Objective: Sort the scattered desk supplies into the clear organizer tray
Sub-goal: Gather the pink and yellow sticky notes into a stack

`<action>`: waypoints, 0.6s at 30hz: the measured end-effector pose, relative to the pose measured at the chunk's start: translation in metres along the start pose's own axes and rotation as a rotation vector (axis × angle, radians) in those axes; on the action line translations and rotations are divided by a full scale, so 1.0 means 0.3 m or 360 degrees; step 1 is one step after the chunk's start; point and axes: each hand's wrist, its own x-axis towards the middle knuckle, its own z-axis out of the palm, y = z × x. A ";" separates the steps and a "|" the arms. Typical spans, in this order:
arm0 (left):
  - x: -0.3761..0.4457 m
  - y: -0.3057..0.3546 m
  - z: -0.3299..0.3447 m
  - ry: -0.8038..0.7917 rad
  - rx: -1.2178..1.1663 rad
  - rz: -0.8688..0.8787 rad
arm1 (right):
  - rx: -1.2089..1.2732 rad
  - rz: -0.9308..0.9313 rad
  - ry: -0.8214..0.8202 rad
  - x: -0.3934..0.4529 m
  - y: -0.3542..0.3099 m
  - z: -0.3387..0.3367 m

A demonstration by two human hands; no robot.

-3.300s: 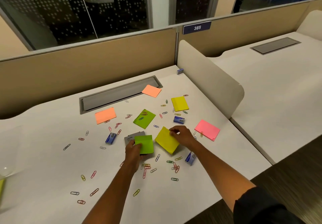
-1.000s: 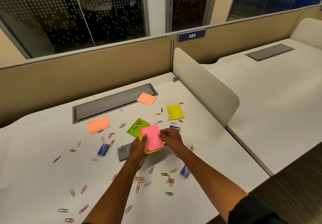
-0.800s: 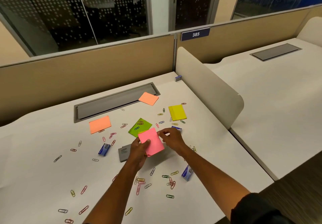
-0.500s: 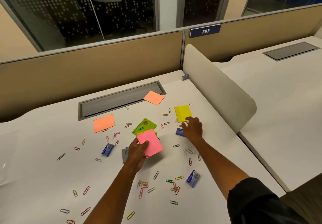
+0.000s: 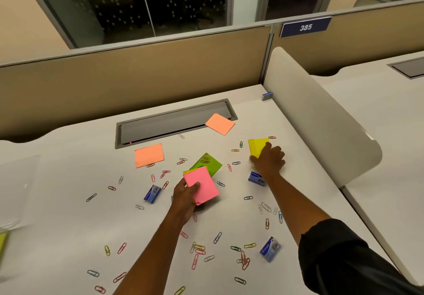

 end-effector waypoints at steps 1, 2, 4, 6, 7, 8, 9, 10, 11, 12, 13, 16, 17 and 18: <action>0.004 0.000 -0.004 0.0007 -0.0008 -0.0004 | 0.0041 0.0028 -0.0006 0.008 -0.007 -0.001; 0.007 0.000 -0.007 0.0016 -0.0007 -0.0013 | 0.0090 0.0060 -0.0016 0.015 -0.013 -0.005; 0.010 -0.001 -0.011 0.0021 0.0013 -0.0035 | 0.0207 0.0112 -0.0028 0.027 -0.019 -0.016; 0.010 0.000 -0.010 0.0016 0.0020 -0.0046 | 0.0360 0.0121 -0.0010 0.032 -0.014 -0.023; 0.008 0.001 -0.009 0.0015 0.0014 -0.0041 | 0.0458 0.0111 0.0011 0.029 -0.009 -0.026; 0.006 0.002 -0.008 0.0013 0.0005 -0.0031 | 0.0555 0.0092 0.0040 0.024 -0.003 -0.031; 0.004 0.004 -0.006 0.0008 -0.0005 -0.0023 | 0.0637 0.0073 0.0070 0.018 0.001 -0.036; -0.003 0.007 -0.004 0.0002 -0.0015 -0.0014 | 0.0705 0.0055 0.0099 0.010 0.005 -0.043; -0.012 0.012 -0.002 -0.0005 -0.0021 -0.0003 | 0.0768 0.0044 0.0117 0.002 0.007 -0.051; -0.022 0.015 -0.001 -0.0012 -0.0023 0.0006 | 0.0839 0.0039 0.0128 -0.007 0.008 -0.059; -0.029 0.018 0.000 -0.0019 -0.0018 0.0017 | 0.0918 0.0040 0.0128 -0.012 0.009 -0.066; -0.053 0.026 -0.002 -0.0028 -0.0007 0.0057 | 0.1137 0.0036 0.0138 -0.031 0.014 -0.084; -0.060 0.028 -0.003 -0.0028 -0.0013 0.0067 | 0.1183 0.0027 0.0152 -0.042 0.016 -0.093; -0.068 0.030 -0.004 -0.0026 -0.0020 0.0076 | 0.1225 0.0016 0.0167 -0.054 0.015 -0.103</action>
